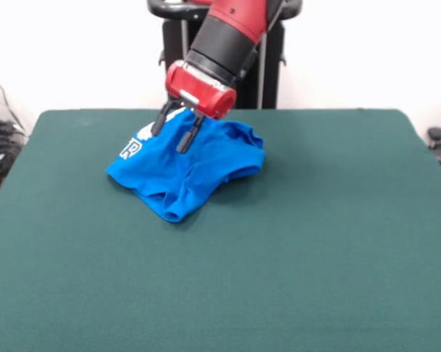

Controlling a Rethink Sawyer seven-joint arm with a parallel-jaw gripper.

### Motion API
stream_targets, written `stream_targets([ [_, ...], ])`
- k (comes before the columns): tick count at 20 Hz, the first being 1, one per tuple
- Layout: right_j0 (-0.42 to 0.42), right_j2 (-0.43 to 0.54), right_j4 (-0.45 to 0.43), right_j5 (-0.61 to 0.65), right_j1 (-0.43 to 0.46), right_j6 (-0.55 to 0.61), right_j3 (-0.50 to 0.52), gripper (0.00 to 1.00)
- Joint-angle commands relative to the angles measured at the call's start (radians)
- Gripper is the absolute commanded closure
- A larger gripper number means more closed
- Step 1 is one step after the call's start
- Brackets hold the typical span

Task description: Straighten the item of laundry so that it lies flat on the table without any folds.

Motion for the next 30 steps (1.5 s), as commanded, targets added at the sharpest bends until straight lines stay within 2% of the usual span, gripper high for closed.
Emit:
stream_targets([
  [1,0.060,0.015,0.105,-0.061,0.092,0.095,0.011,0.00],
  [11,0.061,0.050,0.236,-0.175,0.255,0.109,-0.051,0.00],
  [21,0.074,0.062,0.324,-0.215,0.306,0.096,-0.070,0.00],
  [30,0.069,0.109,0.305,-0.226,0.283,0.093,-0.080,0.00],
])
